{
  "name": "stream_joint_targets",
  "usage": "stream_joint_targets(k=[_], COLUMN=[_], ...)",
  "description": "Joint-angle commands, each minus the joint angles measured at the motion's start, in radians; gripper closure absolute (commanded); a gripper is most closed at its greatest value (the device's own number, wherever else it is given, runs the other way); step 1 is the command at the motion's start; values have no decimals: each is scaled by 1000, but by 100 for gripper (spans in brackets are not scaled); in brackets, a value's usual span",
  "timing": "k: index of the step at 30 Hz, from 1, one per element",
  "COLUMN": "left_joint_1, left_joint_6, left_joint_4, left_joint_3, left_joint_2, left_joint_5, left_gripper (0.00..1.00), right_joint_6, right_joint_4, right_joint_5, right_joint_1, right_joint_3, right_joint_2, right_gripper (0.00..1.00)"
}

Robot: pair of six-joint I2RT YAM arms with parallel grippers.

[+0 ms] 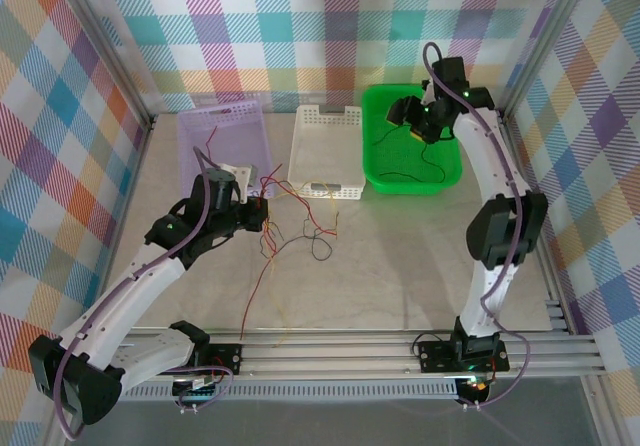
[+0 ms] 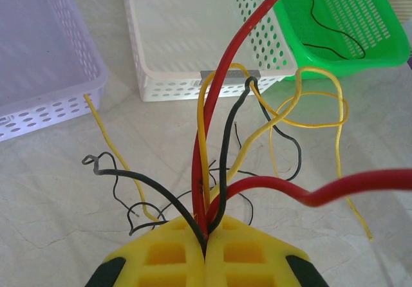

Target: Untangle the cables

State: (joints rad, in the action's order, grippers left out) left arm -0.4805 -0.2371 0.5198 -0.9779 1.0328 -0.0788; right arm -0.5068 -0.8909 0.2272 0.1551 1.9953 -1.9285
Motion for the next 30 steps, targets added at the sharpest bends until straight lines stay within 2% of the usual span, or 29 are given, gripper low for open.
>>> stream_joint_targets(k=[1, 5, 7, 13, 18, 23, 27, 30], left_joint_1=[5, 5, 5, 6, -14, -72, -135, -166], left_joint_6=[20, -23, -63, -202, -337, -418, -439, -449], left_joint_4=[-29, -40, -46, -61, -148, -217, -233, -269], left_joint_3=[-5, -10, -23, -63, -35, -29, -56, -81], left_joint_2=[-1, 0, 0, 6, 9, 58, 111, 147], left_joint_5=[-32, -69, -101, -133, -146, -118, -90, -79], left_gripper=[100, 100, 100, 100, 100, 100, 100, 100], right_joint_6=[-66, -119, -117, -32, -58, -86, -41, -23], right_joint_4=[172, 420, 532, 624, 866, 1105, 1199, 1259], right_joint_5=[158, 340, 380, 329, 324, 253, 141, 56], right_joint_1=[-3, 35, 89, 327, 454, 554, 625, 638], right_joint_3=[-172, -494, -643, -961, -1246, -1414, -1429, -1431], right_joint_2=[155, 398, 520, 787, 965, 985, 898, 831], right_gripper=[30, 28, 27, 27, 30, 30, 30, 31])
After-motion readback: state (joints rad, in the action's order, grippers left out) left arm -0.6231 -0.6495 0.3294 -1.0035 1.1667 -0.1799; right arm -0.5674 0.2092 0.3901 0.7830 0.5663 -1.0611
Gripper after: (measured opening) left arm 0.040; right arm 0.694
